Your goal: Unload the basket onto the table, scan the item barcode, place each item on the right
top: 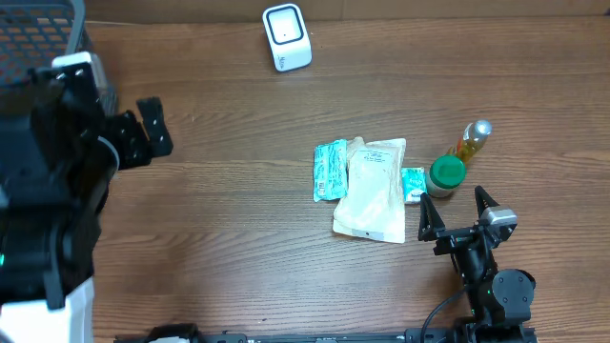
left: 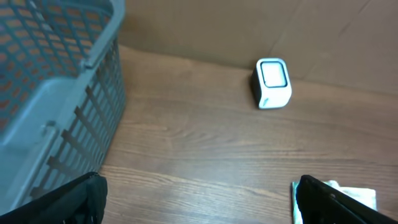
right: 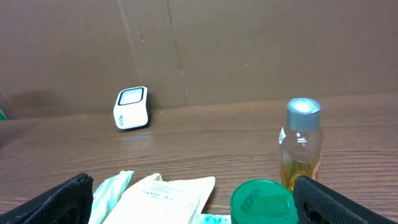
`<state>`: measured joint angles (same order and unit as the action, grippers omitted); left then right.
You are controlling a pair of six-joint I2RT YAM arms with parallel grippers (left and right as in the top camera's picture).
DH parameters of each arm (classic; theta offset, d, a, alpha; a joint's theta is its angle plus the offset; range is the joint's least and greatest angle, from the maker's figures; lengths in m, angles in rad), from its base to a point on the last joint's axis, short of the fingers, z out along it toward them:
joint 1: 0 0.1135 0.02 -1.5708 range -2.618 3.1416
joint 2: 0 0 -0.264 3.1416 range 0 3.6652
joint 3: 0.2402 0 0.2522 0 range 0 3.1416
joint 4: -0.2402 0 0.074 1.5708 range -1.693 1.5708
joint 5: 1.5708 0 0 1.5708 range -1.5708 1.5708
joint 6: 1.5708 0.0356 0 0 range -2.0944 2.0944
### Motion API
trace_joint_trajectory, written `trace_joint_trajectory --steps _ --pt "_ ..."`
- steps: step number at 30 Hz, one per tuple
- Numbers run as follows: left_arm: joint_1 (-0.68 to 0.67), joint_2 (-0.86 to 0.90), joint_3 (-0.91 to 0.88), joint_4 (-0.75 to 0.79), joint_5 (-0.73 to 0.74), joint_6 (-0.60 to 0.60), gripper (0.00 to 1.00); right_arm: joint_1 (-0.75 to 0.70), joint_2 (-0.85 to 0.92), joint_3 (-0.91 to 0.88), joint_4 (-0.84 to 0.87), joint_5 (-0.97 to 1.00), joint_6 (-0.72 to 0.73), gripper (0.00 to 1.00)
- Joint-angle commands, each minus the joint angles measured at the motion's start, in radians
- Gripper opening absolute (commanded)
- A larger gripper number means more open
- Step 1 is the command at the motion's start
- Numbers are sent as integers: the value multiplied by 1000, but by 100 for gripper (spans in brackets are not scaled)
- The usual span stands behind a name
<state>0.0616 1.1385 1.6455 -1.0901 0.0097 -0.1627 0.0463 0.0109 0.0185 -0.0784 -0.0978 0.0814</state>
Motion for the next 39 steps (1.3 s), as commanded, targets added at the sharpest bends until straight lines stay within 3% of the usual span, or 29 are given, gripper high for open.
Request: trace_joint_trajectory --steps 1,9,15,20,25,35,39 --pt "3 -29 5 -5 -10 -14 100 -3 -8 -11 5 -1 -4 100" --pt "3 -114 -63 -82 -9 -19 99 -3 -8 -11 5 -1 -4 100" --pt "3 -278 -296 -75 -10 -18 100 -3 -8 -11 5 -1 -4 100" --pt "3 -435 -504 33 -9 -22 100 -3 -8 -11 5 -1 -4 100" --pt "3 -602 -678 288 -8 -26 100 -3 -8 -11 4 -1 -4 100" --pt "3 -870 -1014 1076 63 -26 100 -3 -8 -11 5 -1 -4 100" --pt "3 -958 -1126 1257 59 -25 99 -3 -8 -11 5 -1 -4 100"
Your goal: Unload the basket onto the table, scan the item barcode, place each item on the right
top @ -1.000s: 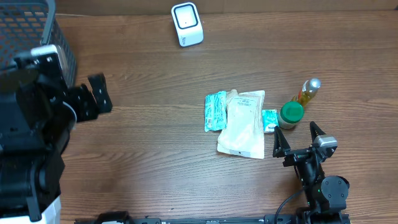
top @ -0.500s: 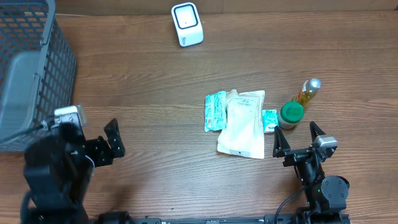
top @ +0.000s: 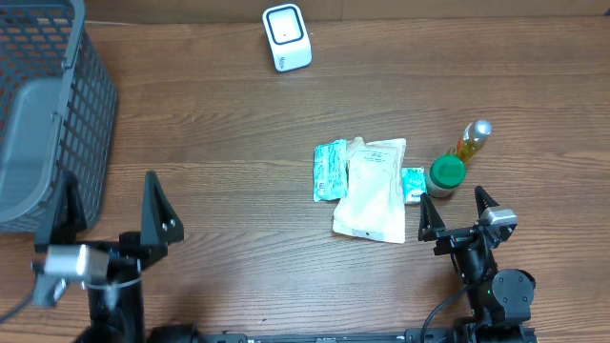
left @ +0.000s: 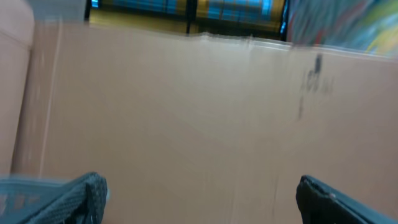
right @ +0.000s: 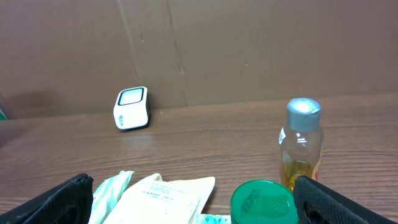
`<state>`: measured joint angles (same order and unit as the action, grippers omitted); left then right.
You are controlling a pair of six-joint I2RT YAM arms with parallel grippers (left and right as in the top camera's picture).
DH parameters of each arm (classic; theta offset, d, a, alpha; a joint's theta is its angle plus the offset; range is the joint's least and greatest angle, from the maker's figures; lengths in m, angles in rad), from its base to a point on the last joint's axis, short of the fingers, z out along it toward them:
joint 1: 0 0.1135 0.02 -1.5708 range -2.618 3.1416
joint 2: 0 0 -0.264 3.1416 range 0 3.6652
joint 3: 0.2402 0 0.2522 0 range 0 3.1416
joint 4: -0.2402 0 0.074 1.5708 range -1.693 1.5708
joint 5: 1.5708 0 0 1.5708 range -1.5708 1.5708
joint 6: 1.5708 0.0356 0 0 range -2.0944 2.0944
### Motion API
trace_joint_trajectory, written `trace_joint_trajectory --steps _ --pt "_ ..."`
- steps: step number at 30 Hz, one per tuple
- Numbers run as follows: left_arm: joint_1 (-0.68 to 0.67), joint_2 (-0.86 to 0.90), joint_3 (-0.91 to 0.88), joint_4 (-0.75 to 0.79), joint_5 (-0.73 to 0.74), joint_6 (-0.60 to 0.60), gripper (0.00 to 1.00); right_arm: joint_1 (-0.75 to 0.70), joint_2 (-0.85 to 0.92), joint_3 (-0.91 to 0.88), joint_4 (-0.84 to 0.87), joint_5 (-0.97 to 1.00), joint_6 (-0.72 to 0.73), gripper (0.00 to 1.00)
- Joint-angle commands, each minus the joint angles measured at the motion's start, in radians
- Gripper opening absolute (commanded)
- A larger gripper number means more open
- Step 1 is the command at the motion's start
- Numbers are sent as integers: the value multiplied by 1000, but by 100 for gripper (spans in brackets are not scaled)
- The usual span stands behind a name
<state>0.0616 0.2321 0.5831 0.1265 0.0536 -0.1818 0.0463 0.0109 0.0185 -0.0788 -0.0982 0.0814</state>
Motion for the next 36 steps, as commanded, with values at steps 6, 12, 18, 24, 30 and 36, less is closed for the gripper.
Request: trace_joint_trajectory --steps 6,12,18,24,30,36 --pt "3 -193 -217 156 -10 -6 100 -3 -8 -11 5 -1 -4 100" --pt "3 -229 -336 203 -5 -10 100 -3 -8 -11 5 -1 -4 100" --pt "3 -229 -414 214 -2 -42 100 -3 -8 -11 5 -1 -4 100" --pt "3 -229 -492 226 -2 -50 99 -3 -8 -11 5 -1 -4 100" --pt "3 -229 -548 226 -2 -69 99 -3 -8 -11 5 -1 -4 100" --pt "3 -229 -578 170 -1 -69 100 -3 -8 -11 5 -1 -4 100"
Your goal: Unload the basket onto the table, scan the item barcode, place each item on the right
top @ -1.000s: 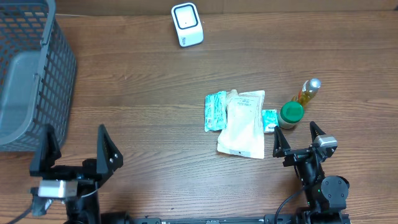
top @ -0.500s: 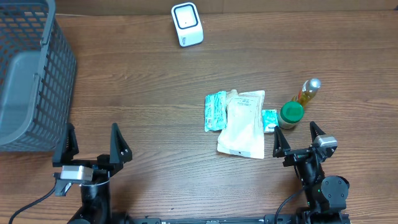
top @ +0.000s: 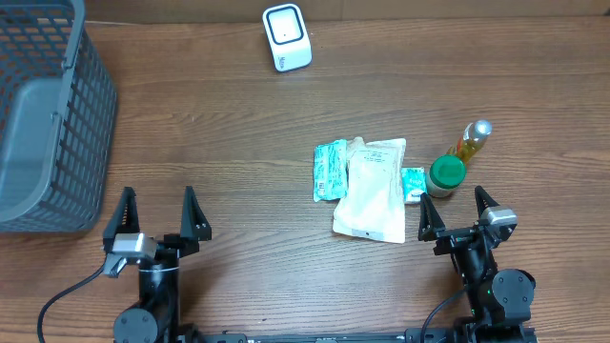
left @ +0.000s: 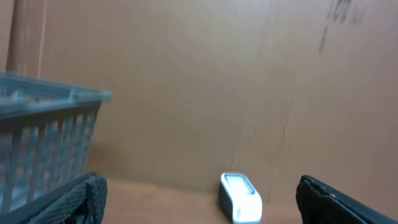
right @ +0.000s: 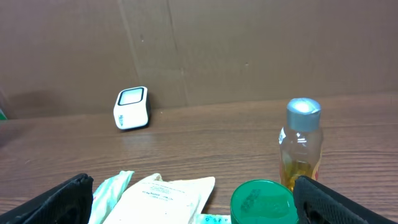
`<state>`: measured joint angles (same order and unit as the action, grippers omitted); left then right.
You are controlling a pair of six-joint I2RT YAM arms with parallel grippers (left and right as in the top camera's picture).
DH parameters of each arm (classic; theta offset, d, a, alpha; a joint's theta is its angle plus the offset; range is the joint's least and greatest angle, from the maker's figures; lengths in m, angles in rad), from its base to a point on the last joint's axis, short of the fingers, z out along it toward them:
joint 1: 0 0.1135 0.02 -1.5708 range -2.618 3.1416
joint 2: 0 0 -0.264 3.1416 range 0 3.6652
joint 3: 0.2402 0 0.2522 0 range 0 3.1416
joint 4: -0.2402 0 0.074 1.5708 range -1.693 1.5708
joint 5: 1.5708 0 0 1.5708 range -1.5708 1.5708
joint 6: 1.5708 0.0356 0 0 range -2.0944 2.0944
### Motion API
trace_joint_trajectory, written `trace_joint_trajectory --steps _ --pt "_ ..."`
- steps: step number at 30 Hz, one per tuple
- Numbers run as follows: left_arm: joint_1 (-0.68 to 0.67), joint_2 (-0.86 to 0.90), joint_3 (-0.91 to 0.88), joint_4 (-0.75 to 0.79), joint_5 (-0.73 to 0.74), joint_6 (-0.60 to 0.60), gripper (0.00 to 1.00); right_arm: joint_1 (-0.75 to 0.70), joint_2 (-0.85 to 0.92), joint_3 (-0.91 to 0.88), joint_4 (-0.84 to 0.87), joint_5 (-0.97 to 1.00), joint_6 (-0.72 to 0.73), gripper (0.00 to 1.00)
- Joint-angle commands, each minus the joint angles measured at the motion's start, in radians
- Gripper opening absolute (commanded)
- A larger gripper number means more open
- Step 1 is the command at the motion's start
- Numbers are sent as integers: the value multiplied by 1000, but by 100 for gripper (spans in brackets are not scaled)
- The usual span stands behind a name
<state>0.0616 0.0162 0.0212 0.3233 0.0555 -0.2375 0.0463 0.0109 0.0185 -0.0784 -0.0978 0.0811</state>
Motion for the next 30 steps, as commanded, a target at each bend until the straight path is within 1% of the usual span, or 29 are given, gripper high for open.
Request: trace_joint_trajectory --steps 1,5,7,15,18,28,30 --pt "3 -13 -16 -48 -2 -14 100 -3 -8 -11 5 -1 -3 100" --pt "3 -13 -16 -139 -3 -13 99 -3 -8 -11 5 -1 -3 100" --pt "3 -13 -16 -216 -3 -13 100 -3 -8 -11 5 -1 -3 100" --pt "3 -13 -16 -396 1 -10 99 -3 -8 -11 5 -1 -3 100" --pt "3 -13 -16 -398 1 7 99 -3 -8 -11 5 -1 -3 100" --pt "-12 -13 -16 -398 10 166 100 -3 -8 -11 5 -1 -3 100" --pt "-15 -13 -16 -399 5 171 100 -3 -8 -11 4 -1 -3 100"
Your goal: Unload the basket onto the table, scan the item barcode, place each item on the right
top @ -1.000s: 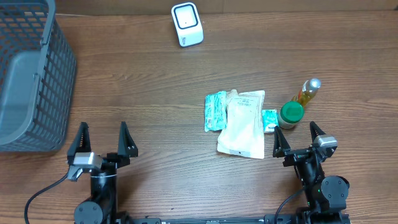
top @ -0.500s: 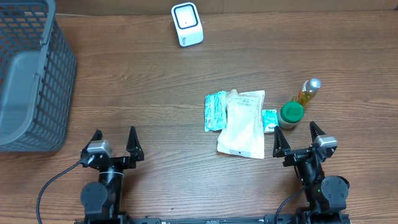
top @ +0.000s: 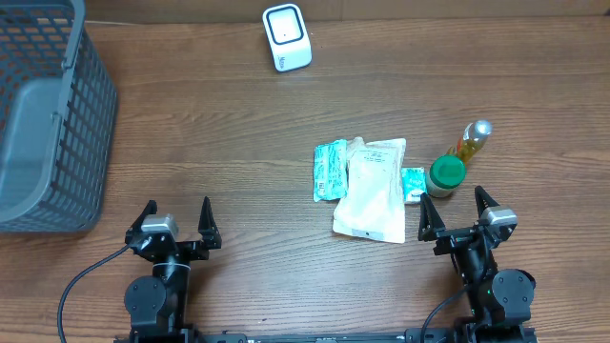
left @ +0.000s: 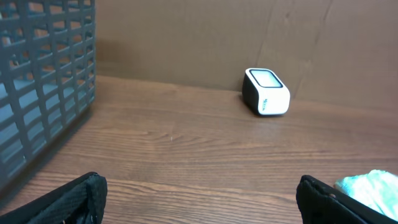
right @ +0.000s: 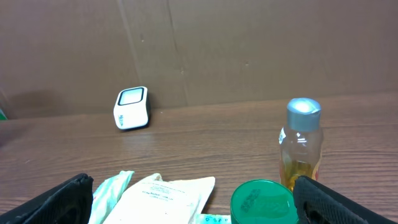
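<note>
The white barcode scanner (top: pixel 286 36) stands at the table's far edge, also seen in the left wrist view (left: pixel 266 91) and the right wrist view (right: pixel 131 107). The items lie right of centre: a white pouch (top: pixel 372 189), a teal packet (top: pixel 330 170), a green-lidded jar (top: pixel 445 174) and a yellow bottle (top: pixel 473 139). My left gripper (top: pixel 177 213) sits low at the front left, open and holding nothing (left: pixel 199 202). Just in front of the jar, my right gripper (top: pixel 454 210) is open and holds nothing (right: pixel 194 202).
A grey mesh basket (top: pixel 43 114) fills the far left corner and shows at the left of the left wrist view (left: pixel 37 81). A small teal packet (top: pixel 413 183) lies between pouch and jar. A cardboard wall backs the table.
My left arm has shifted slightly right at the front edge. Its camera now looks down on the table, scanner and basket instead of mostly the cardboard wall. The right arm and items are unmoved.
My left arm first stood raised by the basket at the left, gripper open. Then it was down at the front left with its camera on the cardboard wall, then lower, and now rests low there. The right arm, scanner and items stayed put throughout.
</note>
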`<state>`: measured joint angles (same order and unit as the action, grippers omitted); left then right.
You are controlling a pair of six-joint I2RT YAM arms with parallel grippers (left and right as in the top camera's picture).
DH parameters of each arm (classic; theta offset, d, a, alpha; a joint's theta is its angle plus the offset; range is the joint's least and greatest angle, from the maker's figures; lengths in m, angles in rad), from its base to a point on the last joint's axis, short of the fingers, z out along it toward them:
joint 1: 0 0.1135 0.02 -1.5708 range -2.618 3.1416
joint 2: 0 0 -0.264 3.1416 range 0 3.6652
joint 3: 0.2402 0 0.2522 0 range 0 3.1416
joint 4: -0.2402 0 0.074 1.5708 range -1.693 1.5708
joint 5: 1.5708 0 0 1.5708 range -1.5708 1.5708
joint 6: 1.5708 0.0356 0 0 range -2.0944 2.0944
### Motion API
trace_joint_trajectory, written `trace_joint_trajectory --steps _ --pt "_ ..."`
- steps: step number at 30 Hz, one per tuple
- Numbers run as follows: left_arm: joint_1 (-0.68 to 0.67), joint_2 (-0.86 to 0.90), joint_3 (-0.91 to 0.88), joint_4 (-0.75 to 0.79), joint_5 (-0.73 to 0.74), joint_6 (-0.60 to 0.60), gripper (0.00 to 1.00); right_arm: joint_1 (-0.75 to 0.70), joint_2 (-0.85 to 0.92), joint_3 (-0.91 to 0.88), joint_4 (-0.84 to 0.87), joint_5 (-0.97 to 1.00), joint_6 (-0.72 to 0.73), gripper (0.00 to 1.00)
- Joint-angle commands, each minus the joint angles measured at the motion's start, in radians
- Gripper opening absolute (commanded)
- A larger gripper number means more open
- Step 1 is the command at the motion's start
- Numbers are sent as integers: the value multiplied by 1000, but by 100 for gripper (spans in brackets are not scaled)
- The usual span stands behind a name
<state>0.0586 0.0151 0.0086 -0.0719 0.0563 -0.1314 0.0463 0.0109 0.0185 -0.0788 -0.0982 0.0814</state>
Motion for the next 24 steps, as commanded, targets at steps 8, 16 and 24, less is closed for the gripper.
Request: trace_joint_trajectory --steps 8,16,24 --pt "-13 -12 -4 -2 11 64 100 -3 -8 -11 5 0 -4 100" --pt "-13 -11 -4 -2 11 64 100 -3 -8 -11 5 -1 -4 100" --pt "-13 -11 -4 -2 11 64 100 -3 -8 -11 5 -1 -4 100"
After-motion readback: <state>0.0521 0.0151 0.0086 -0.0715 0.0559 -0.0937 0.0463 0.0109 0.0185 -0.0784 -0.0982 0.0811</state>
